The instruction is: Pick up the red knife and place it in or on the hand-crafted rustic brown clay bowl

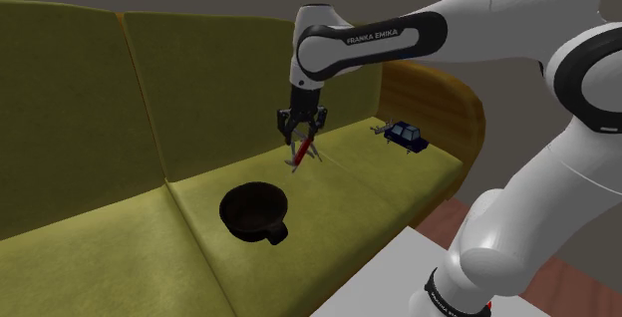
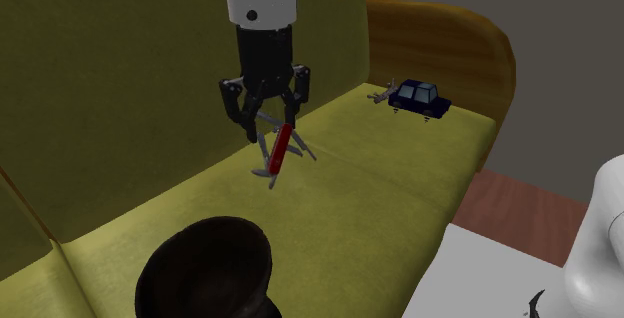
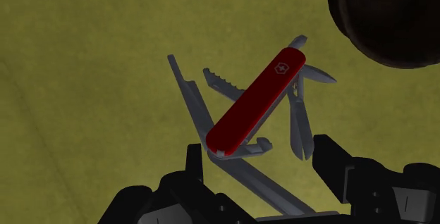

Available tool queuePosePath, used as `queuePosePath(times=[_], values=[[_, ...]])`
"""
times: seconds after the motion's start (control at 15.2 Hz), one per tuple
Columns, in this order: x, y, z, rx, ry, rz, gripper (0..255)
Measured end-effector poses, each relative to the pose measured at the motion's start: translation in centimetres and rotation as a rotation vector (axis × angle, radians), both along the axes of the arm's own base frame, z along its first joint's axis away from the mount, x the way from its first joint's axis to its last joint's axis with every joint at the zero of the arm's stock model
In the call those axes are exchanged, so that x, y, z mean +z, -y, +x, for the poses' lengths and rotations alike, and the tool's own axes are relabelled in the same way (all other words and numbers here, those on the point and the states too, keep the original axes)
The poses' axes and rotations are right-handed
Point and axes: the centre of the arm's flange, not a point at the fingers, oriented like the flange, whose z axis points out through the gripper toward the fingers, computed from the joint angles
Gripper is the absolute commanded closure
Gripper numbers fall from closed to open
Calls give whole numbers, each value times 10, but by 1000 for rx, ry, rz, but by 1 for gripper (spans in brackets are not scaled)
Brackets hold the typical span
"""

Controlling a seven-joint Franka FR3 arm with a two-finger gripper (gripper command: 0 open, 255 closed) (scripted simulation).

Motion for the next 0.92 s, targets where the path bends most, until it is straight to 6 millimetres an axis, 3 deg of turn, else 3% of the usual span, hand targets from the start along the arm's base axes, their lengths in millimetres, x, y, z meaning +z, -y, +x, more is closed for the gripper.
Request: queuePosePath(times=[0.2,0.73,0.92], values=[[6,-27,-5,1,0,0,255],[11,-133,-25,2,-1,0,255],[8,-160,-31,1,-1,0,255]])
